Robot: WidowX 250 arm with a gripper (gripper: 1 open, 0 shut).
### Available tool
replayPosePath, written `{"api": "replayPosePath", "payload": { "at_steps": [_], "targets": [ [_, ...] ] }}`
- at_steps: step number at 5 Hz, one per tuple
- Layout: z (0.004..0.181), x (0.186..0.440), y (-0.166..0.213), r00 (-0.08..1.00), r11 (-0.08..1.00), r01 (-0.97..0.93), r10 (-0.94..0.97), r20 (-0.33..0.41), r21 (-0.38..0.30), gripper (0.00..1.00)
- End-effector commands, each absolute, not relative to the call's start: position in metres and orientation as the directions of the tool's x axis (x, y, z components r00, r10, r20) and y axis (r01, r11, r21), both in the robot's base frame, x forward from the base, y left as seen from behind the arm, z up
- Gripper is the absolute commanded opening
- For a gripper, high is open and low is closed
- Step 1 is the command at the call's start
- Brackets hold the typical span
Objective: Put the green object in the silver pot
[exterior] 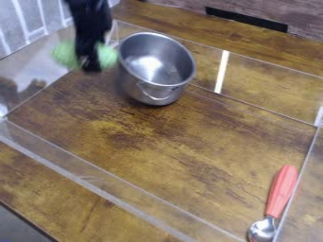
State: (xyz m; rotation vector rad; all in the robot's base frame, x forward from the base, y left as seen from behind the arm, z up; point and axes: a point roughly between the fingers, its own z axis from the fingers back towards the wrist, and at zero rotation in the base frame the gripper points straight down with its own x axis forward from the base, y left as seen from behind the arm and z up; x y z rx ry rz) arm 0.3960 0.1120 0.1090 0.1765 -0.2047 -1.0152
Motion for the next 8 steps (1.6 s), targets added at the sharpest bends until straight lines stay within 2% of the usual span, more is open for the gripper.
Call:
{"api": "replayPosePath", "payload": {
  "at_steps": [1, 3, 4, 5, 8],
  "targets": [
    [0.146, 0.408, 0.097, 0.499, 0.517, 0.805, -0.855, 0.138, 0.29, 0.0],
    [0.138, 0.4, 0.093, 0.505, 0.551, 0.768, -0.835, 0.219, 0.327, 0.0],
    [0.152, 0.404, 0.103, 0.51, 0.567, 0.751, -0.824, 0.248, 0.34, 0.0],
    [0.156, 0.403, 0.104, 0.508, 0.579, 0.736, -0.815, 0.279, 0.351, 0.0],
    [0.156, 0.392, 0.099, 0.507, 0.623, 0.689, -0.78, 0.367, 0.372, 0.0]
  ]
}}
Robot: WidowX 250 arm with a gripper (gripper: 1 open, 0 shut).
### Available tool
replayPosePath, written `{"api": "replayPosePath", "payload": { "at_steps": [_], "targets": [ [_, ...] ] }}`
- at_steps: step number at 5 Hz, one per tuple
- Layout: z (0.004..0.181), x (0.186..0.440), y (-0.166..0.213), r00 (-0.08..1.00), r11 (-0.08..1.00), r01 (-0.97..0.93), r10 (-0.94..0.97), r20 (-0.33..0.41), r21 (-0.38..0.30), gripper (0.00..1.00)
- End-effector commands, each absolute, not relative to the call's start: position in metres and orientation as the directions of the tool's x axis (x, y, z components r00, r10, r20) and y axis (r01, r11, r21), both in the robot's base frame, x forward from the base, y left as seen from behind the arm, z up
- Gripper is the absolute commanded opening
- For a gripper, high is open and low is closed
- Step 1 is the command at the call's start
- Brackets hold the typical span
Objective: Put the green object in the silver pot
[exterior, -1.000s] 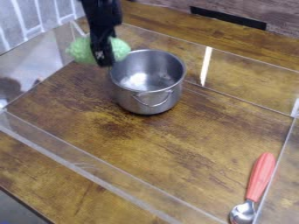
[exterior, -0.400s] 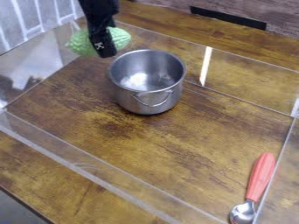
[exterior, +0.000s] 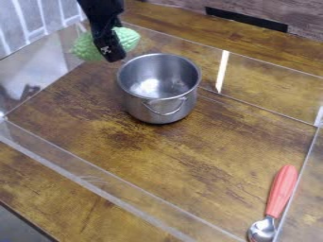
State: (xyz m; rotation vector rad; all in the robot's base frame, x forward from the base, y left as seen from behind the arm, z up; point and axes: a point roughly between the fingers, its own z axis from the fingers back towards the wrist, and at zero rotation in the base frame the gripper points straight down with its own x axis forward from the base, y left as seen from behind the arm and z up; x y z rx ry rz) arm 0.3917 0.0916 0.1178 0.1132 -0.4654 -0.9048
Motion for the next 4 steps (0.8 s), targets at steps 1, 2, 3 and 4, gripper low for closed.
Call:
{"api": "replayPosePath", "payload": {
  "at_steps": [1, 2, 3, 4],
  "targets": [
    [0.1509, 0.389, 0.0939, 0.507, 0.637, 0.676, -0.767, 0.394, 0.37, 0.0],
    [0.15, 0.3885, 0.0912, 0.502, 0.647, 0.667, -0.757, 0.418, 0.371, 0.0],
    [0.154, 0.3894, 0.0927, 0.495, 0.652, 0.66, -0.751, 0.438, 0.373, 0.0],
    [0.1579, 0.3908, 0.0962, 0.487, 0.659, 0.654, -0.743, 0.459, 0.372, 0.0]
  ]
}}
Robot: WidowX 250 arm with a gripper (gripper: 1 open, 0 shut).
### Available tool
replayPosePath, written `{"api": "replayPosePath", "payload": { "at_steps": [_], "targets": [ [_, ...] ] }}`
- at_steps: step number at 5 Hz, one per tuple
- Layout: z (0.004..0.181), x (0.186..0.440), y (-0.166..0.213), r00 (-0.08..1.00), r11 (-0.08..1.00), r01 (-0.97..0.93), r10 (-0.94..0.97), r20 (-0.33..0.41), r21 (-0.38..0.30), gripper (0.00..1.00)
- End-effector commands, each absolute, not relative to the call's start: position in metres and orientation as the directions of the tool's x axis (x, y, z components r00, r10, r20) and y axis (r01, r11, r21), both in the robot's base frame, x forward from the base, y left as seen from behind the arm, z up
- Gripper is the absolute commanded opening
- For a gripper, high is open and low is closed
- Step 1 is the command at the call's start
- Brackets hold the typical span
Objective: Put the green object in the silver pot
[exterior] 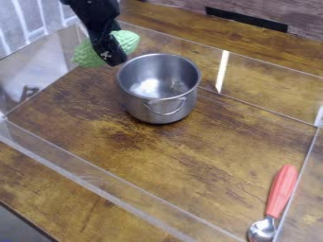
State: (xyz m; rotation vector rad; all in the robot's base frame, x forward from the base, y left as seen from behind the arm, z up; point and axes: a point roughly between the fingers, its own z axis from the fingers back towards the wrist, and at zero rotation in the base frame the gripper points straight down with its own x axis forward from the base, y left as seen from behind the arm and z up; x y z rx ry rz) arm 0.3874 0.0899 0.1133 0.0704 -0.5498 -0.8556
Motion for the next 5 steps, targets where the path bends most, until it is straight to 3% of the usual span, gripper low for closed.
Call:
{"api": "replayPosePath", "payload": {
  "at_steps": [1, 3, 4, 5],
  "targets": [
    [0.158, 0.403, 0.077, 0.472, 0.655, 0.668, -0.74, 0.48, 0.353, 0.0],
    [0.154, 0.419, 0.034, 0.436, 0.648, 0.688, -0.728, 0.528, 0.326, 0.0],
    [0.151, 0.42, 0.027, 0.434, 0.655, 0.687, -0.717, 0.546, 0.315, 1.0],
    [0.151, 0.422, 0.029, 0.429, 0.656, 0.688, -0.713, 0.555, 0.31, 1.0]
  ]
}}
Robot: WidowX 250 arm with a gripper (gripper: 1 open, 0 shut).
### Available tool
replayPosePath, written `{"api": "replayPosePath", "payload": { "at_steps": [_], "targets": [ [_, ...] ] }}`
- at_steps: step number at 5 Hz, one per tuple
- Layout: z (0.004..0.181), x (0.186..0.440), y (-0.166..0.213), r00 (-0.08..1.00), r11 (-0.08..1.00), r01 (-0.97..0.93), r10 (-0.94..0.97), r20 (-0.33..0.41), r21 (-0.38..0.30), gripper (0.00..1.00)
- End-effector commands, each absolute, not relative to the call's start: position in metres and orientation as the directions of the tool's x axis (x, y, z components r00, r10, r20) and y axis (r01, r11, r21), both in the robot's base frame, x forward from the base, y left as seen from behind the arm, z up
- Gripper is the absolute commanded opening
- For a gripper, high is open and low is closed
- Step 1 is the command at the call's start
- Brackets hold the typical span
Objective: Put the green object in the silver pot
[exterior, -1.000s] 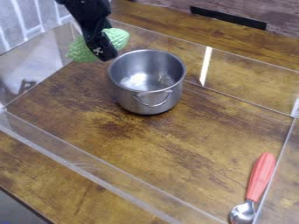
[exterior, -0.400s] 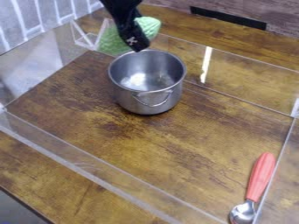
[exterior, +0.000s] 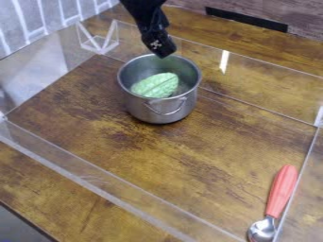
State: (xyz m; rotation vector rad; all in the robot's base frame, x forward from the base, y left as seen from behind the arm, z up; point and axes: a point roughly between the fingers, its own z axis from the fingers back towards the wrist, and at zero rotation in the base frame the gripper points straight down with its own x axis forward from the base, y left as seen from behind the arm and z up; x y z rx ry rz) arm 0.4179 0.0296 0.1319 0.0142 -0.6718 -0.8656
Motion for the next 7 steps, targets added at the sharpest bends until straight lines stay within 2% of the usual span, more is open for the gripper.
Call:
{"api": "replayPosePath", "payload": {
  "at_steps": [1, 3, 7],
  "targets": [
    [0.145, 0.423, 0.034, 0.429, 0.656, 0.693, -0.709, 0.56, 0.3, 1.0],
    [0.127, 0.425, 0.044, 0.43, 0.657, 0.703, -0.699, 0.571, 0.273, 1.0],
    [0.12, 0.43, 0.044, 0.438, 0.66, 0.716, -0.679, 0.589, 0.229, 1.0]
  ]
}}
